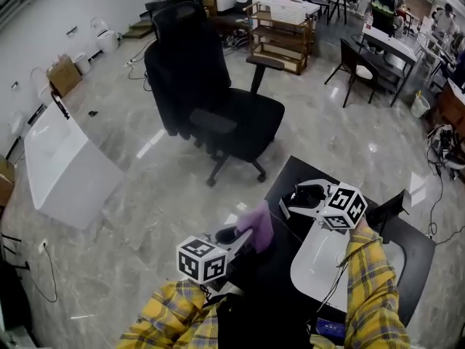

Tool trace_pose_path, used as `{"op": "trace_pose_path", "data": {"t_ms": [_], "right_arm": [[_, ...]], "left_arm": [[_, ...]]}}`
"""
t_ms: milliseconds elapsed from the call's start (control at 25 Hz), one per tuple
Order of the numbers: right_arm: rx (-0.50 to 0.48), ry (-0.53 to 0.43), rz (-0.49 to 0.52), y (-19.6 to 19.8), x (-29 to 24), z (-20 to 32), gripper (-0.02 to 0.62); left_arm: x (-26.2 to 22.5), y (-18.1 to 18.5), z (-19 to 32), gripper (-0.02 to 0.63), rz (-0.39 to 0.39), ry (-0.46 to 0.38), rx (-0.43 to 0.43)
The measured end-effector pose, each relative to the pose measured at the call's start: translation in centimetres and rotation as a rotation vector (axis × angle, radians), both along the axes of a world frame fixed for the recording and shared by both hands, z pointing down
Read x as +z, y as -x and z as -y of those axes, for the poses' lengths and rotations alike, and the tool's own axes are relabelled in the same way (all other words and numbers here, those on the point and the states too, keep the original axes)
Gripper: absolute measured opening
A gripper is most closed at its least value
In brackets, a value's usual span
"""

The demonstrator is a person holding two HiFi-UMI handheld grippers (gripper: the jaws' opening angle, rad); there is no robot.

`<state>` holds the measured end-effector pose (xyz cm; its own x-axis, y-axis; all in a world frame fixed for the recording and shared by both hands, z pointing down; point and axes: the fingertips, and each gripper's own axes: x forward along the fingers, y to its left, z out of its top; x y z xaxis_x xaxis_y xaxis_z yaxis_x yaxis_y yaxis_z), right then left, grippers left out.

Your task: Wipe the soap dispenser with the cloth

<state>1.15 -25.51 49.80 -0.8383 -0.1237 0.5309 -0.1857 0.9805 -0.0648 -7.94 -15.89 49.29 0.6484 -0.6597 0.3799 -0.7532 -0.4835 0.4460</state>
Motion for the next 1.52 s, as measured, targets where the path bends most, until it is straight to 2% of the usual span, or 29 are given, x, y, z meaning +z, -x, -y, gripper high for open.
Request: {"op": "trace_pose_path", "data": {"t_ms": [80, 160, 280, 640, 1520], "right_arm": [[0.012, 0.01, 0.004, -0.1, 0.3, 0.5, 0.226], [0.028, 0.029, 0.024, -0.2, 0.3, 0.8, 0.191], [0.056, 0.029, 0.038, -0.3, 0.2, 1.0, 0.184], [0.235, 0.0, 0.06, -0.6, 0.1, 1.5, 0.173], [1.056, -0.044, 0.112, -2.9, 0.1, 2.7, 0.161]], "left_arm": [[0.2, 0.1, 0.0, 0.064, -0.002, 0.008, -0.007], [0.3, 0.1, 0.2, 0.064, -0.005, 0.011, -0.009], [0.5, -0.3, 0.6, 0.064, -0.009, 0.014, -0.005], [0.6, -1.6, 1.3, 0.064, -0.031, 0.02, 0.024], [1.4, -1.3, 1.9, 0.064, -0.06, 0.04, 0.012]]}}
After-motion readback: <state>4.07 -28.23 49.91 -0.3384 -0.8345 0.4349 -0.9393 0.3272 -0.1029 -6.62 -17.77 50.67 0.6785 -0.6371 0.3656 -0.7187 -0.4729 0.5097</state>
